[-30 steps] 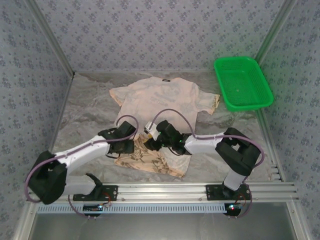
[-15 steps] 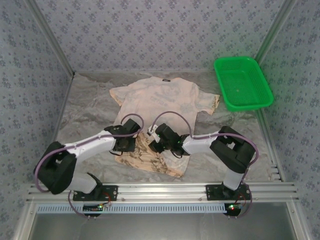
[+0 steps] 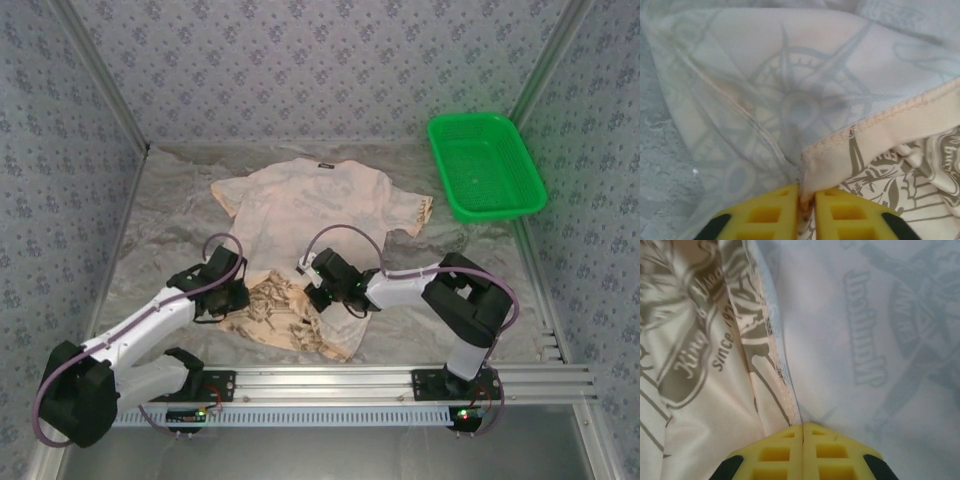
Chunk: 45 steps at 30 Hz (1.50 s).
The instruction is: Fold the inside-out t-shirt
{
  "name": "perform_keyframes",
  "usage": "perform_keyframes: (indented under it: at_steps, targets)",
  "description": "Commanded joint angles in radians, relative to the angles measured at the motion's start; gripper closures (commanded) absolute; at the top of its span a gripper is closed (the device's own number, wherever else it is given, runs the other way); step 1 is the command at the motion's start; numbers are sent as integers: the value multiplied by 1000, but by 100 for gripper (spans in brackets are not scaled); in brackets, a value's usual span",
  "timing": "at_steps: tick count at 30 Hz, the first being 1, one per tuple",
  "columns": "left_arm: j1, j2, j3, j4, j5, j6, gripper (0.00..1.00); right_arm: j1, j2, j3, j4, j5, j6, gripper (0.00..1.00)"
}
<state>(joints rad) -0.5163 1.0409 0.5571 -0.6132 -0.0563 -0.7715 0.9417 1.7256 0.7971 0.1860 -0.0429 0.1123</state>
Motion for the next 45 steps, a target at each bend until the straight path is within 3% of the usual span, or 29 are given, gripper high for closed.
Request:
perform_keyframes:
  at_steps: [1,4,5,8,15,18,20,28,30,31,33,34,36,37,39,40,45]
  targets:
    - [20,-24,17,-49,4,10,70,-21,-69,-7,-37,-34,-24,100]
    - [-59,42,138,-121,-86,169,42,-40,-114,-4,-42,-96,-37,100]
    - [-104,73,186,-126,-111,222,39,-42,-130,-1,-43,-117,-40,100]
    - [-179,132,251,-27,-105,380,35,-65,-167,-2,-45,-161,-16,100]
    - [-182,208,173,385,48,703,31,-144,-225,-56,-14,-213,47,100]
    - [-183,235,142,520,177,942,29,-170,-225,-50,-8,-237,52,100]
    - [-185,265,134,605,167,1031,28,-181,-220,-43,-3,-257,56,100]
    - [-164,421,220,582,207,1209,26,-210,-219,-39,40,-300,90,100]
    - [-146,458,260,549,240,1213,32,-212,-224,-43,51,-315,94,100]
    - [-137,477,282,521,274,1220,41,-217,-229,-43,53,-314,96,100]
    - [-114,503,320,489,356,1199,61,-229,-237,-49,50,-309,94,100]
    - [-98,515,339,479,410,1176,77,-240,-244,-48,37,-305,84,100]
    - [-79,527,383,441,511,1148,99,-267,-255,-47,3,-281,56,100]
    - [-83,534,412,415,530,1132,100,-287,-263,-44,-16,-268,40,100]
    - [-93,549,460,377,508,1048,100,-304,-278,-26,-72,-281,-16,66]
    - [-92,564,497,341,519,1005,100,-300,-292,-16,-107,-378,-100,58]
    - [-70,622,591,218,594,813,100,-233,-425,-120,-66,-419,-217,55]
